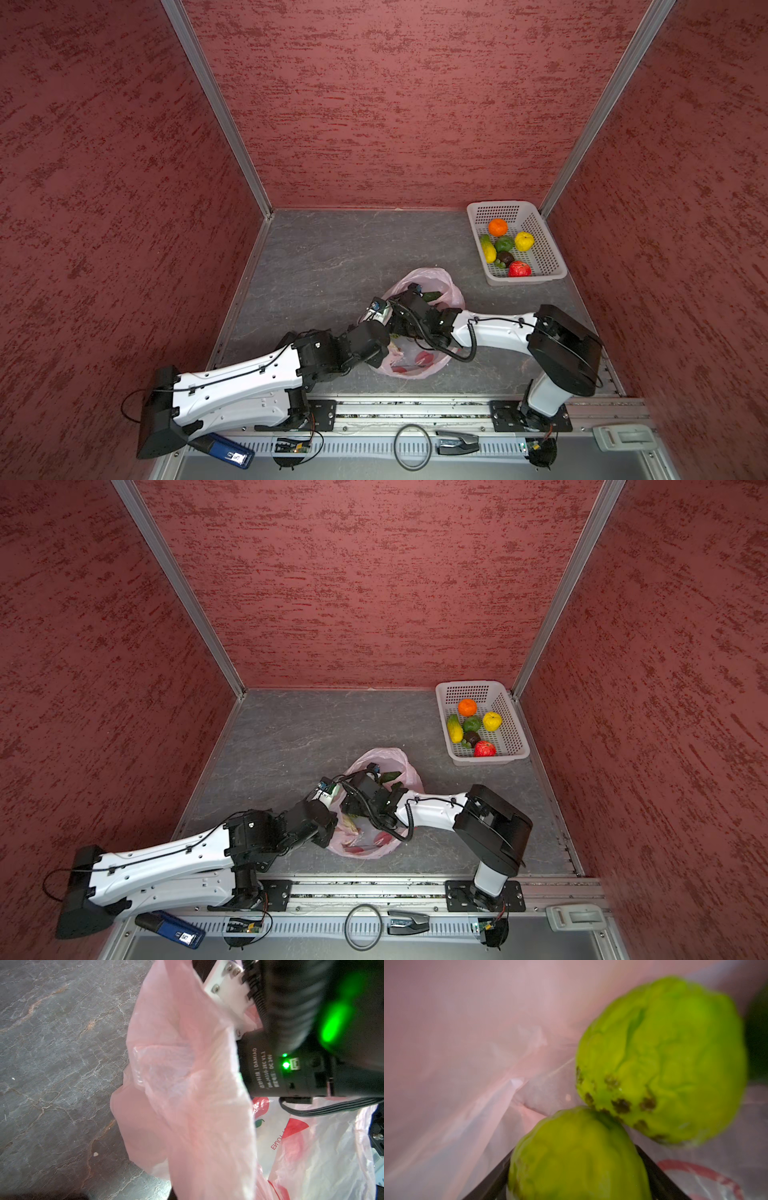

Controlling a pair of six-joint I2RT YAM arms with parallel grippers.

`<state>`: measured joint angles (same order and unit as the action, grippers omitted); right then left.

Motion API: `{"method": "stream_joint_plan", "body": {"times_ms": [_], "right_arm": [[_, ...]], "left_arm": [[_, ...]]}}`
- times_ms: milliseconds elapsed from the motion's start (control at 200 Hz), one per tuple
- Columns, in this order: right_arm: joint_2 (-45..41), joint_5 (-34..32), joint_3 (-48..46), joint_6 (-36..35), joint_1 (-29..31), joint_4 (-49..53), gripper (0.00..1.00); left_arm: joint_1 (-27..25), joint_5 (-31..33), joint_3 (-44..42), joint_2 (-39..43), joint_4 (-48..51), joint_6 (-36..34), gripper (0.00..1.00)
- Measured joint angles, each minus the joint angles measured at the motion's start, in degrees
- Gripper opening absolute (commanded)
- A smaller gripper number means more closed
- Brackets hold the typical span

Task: Untie the knot of the plastic bag and take out the fruit
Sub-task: 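Close the right gripper on a green custard apple in the bag, then lift the custard apple out and carry it to the white basket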

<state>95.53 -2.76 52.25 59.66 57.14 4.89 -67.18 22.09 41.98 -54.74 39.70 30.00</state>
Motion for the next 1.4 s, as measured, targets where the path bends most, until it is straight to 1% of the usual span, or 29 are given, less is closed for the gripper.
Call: {"method": "stream_joint_plan", "body": {"times_ms": [200, 586, 771, 1087, 1252, 1398], "right_arm": [[-6.23, -0.07, 0.0, -0.96, 0.61, 4.17, 0.64], [-15.74, -0.5, 0.74, -1.68, 5.03, 14.34, 0.64], [-18.91, -2.56, 4.24, -2.21, 5.33, 19.08, 0.64], [-23.41, -6.12, 13.0, -3.34, 5.33, 26.58, 0.65], [-25.62, -7.87, 17.11, -4.81, 3.89, 29.79, 0.65], [-27.36, -8.04, 19.82, -6.73, -0.55, 30.86, 0.65]], "left_arm": [[0.52, 1.05, 0.02, 0.0, -0.81, 0.0, 0.0], [1.33, 2.01, 0.02, 0.52, -1.38, -0.33, 0.0], [1.36, 2.01, 0.02, 0.66, -1.97, -1.03, 0.0], [1.38, 1.99, 0.02, 0.66, -2.49, -1.79, 0.0], [1.42, 1.97, 0.02, 0.66, -2.56, -2.01, 0.0], [1.46, 1.95, 0.02, 0.63, -2.91, -2.25, 0.0]]}}
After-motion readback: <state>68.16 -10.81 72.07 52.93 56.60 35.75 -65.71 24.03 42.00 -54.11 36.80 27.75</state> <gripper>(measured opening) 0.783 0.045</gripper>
